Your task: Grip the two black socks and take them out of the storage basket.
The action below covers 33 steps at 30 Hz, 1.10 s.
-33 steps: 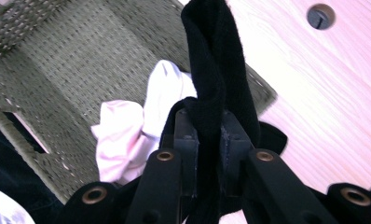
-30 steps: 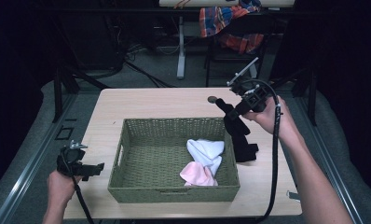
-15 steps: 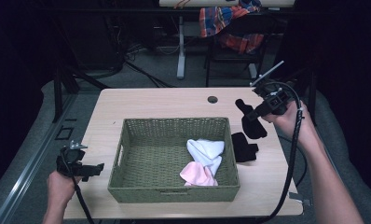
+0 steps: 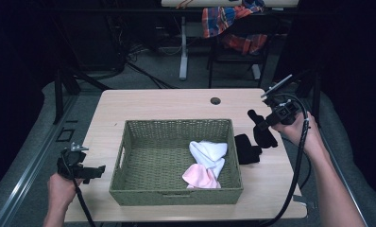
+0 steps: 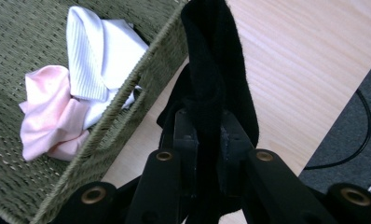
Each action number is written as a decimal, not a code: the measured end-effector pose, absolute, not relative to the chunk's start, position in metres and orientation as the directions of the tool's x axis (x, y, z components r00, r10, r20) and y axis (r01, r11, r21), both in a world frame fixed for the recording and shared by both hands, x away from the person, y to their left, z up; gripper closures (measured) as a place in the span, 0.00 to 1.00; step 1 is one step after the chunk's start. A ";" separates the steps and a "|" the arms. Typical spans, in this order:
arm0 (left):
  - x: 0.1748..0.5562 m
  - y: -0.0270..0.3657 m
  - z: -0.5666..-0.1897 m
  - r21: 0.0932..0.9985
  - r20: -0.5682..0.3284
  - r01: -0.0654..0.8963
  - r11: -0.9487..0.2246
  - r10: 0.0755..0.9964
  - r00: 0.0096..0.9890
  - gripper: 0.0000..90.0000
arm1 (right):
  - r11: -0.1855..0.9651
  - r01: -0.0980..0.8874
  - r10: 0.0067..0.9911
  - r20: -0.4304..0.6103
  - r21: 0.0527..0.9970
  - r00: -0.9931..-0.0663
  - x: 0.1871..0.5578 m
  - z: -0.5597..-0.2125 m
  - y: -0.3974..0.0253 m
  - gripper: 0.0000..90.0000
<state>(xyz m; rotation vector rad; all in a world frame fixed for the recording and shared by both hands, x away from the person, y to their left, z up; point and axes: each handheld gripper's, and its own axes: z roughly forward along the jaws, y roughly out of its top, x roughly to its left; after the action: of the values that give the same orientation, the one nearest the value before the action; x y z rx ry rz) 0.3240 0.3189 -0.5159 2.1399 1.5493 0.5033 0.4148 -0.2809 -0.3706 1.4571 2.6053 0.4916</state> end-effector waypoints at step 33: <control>0.324 0.319 -0.517 0.550 0.031 0.790 -0.272 0.951 0.306 0.00 | 0.440 0.848 0.867 0.107 0.296 -0.487 0.425 -0.448 -0.292 0.89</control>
<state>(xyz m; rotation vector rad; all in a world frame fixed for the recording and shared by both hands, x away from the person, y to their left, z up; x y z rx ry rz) 0.3244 0.3186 -0.5165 2.1442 1.5474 0.4998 0.4249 -0.2915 -0.4480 1.5584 2.6132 0.4829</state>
